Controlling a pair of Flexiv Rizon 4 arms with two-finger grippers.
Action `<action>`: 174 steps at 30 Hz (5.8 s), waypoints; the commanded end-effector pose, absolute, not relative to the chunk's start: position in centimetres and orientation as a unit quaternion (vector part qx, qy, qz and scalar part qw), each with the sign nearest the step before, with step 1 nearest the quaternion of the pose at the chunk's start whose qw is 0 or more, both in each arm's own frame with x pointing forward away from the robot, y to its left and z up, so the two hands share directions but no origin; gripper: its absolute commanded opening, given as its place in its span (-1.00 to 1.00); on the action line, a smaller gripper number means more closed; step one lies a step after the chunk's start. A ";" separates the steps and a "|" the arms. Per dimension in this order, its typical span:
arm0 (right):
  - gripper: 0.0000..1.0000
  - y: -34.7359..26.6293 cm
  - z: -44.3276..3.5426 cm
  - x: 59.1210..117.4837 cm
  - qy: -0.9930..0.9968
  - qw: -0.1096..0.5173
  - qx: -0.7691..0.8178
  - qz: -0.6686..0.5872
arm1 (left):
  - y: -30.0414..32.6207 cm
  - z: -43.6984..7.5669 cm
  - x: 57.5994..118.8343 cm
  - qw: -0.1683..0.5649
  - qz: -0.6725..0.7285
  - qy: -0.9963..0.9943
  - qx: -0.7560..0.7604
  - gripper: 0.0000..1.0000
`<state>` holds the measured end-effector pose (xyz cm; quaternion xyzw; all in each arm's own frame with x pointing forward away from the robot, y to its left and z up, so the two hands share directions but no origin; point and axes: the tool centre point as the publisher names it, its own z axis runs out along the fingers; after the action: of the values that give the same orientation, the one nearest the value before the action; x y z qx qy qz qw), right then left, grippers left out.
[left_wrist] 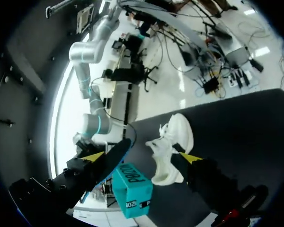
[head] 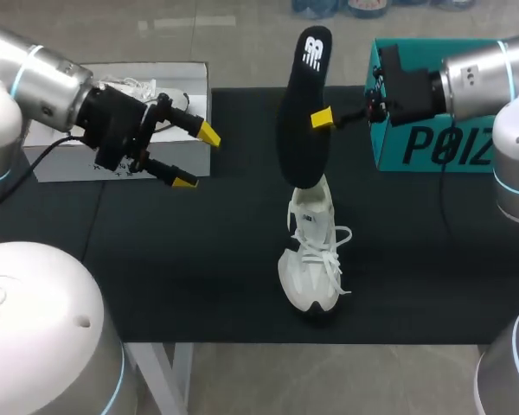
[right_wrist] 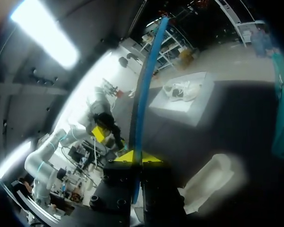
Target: Take the shoe out of the shoebox, open the shoe tongue, remove and reinsert the insole, then place the shoe into the shoebox
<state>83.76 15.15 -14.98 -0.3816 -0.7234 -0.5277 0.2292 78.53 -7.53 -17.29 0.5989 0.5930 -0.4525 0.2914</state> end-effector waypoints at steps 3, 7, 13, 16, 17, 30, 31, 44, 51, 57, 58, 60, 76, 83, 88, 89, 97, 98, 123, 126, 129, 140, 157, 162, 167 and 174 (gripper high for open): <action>-1.00 15.0 -14.9 83.8 -0.726 0.228 -0.386 -0.521 | -6.5 -16.7 78.0 0.221 -0.528 0.625 0.531 1.00; -1.00 14.8 -15.1 83.7 -0.725 0.228 -0.390 -0.520 | -7.3 -16.4 78.5 0.225 -0.529 0.612 0.542 1.00; -1.00 14.7 -15.1 83.7 -0.724 0.227 -0.392 -0.521 | -7.5 -16.3 79.1 0.225 -0.530 0.605 0.549 1.00; -1.00 14.6 -15.2 83.9 -0.726 0.227 -0.397 -0.514 | -7.1 -16.2 79.4 0.223 -0.527 0.609 0.549 1.00; -1.00 14.6 -15.2 83.9 -0.726 0.227 -0.397 -0.514 | -6.9 -16.2 79.5 0.221 -0.523 0.616 0.546 1.00; -1.00 14.6 -15.2 83.9 -0.726 0.227 -0.397 -0.514 | -4.7 -15.7 80.1 0.231 -0.512 0.634 0.531 1.00; -1.00 14.6 -15.2 83.9 -0.726 0.227 -0.397 -0.514 | -4.7 -15.7 80.1 0.231 -0.512 0.634 0.531 1.00; -1.00 14.6 -15.2 83.9 -0.726 0.227 -0.397 -0.514 | -4.7 -15.7 80.1 0.231 -0.512 0.634 0.531 1.00; -1.00 14.6 -15.2 83.9 -0.726 0.227 -0.397 -0.514 | -4.7 -15.7 80.1 0.231 -0.512 0.634 0.531 1.00; -1.00 14.6 -15.2 83.9 -0.726 0.227 -0.397 -0.514 | -3.8 -16.7 80.0 0.136 -0.486 0.692 0.516 1.00; -1.00 14.6 -15.2 83.9 -0.726 0.227 -0.397 -0.514 | -3.7 -16.7 79.9 0.117 -0.476 0.703 0.516 1.00; -1.00 14.6 -15.2 83.9 -0.726 0.227 -0.397 -0.514 | -3.3 -16.6 79.8 0.098 -0.470 0.721 0.499 1.00; -1.00 14.6 -15.2 83.9 -0.726 0.227 -0.397 -0.514 | -3.2 -16.9 80.3 0.038 -0.414 0.783 0.462 1.00; -1.00 14.6 -15.2 83.9 -0.726 0.227 -0.397 -0.514 | -3.2 -16.9 80.3 0.038 -0.414 0.783 0.462 1.00; -1.00 13.8 -16.5 85.3 -0.727 0.216 -0.408 -0.507 | -3.2 -16.9 80.3 0.038 -0.414 0.783 0.462 1.00; -1.00 13.6 -16.9 85.7 -0.728 0.214 -0.409 -0.507 | -3.2 -16.9 80.3 0.038 -0.414 0.783 0.462 1.00; -1.00 12.8 -20.0 89.0 -0.740 0.197 -0.406 -0.499 | -3.2 -16.9 80.3 0.038 -0.414 0.783 0.462 1.00; -1.00 12.8 -20.4 89.5 -0.741 0.196 -0.405 -0.498 | -3.2 -16.9 80.3 0.038 -0.414 0.783 0.462 1.00; -1.00 11.8 -27.9 90.9 -0.722 0.200 -0.413 -0.517 | -3.2 -16.9 80.3 0.038 -0.414 0.783 0.462 1.00; -1.00 12.1 -28.2 90.6 -0.721 0.199 -0.410 -0.522 | -3.2 -16.9 80.3 0.038 -0.414 0.783 0.462 1.00; -1.00 12.3 -28.8 90.5 -0.720 0.198 -0.405 -0.528 | -3.2 -16.9 80.3 0.038 -0.414 0.783 0.462 1.00; -1.00 12.7 -31.2 88.4 -0.725 0.202 -0.400 -0.523 | -3.2 -16.9 80.3 0.038 -0.414 0.783 0.462 1.00; -1.00 11.5 -32.7 85.1 -0.747 0.193 -0.397 -0.498 | -3.2 -16.9 80.3 0.038 -0.414 0.783 0.462 1.00; -1.00 11.9 -32.1 84.8 -0.775 0.168 -0.381 -0.474 | -3.2 -16.9 80.3 0.038 -0.414 0.783 0.462 1.00; -1.00 12.5 -31.8 84.5 -0.800 0.150 -0.365 -0.452 | -3.2 -16.9 80.3 0.038 -0.414 0.783 0.462 1.00; -1.00 13.0 -32.1 85.3 -0.804 0.148 -0.358 -0.451 | -3.2 -16.9 80.3 0.038 -0.414 0.783 0.462 1.00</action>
<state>84.76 12.56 -31.95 -0.3586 -0.8033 -0.4525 0.1460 80.33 -3.30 -16.97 0.4614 0.7829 -0.4156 0.0381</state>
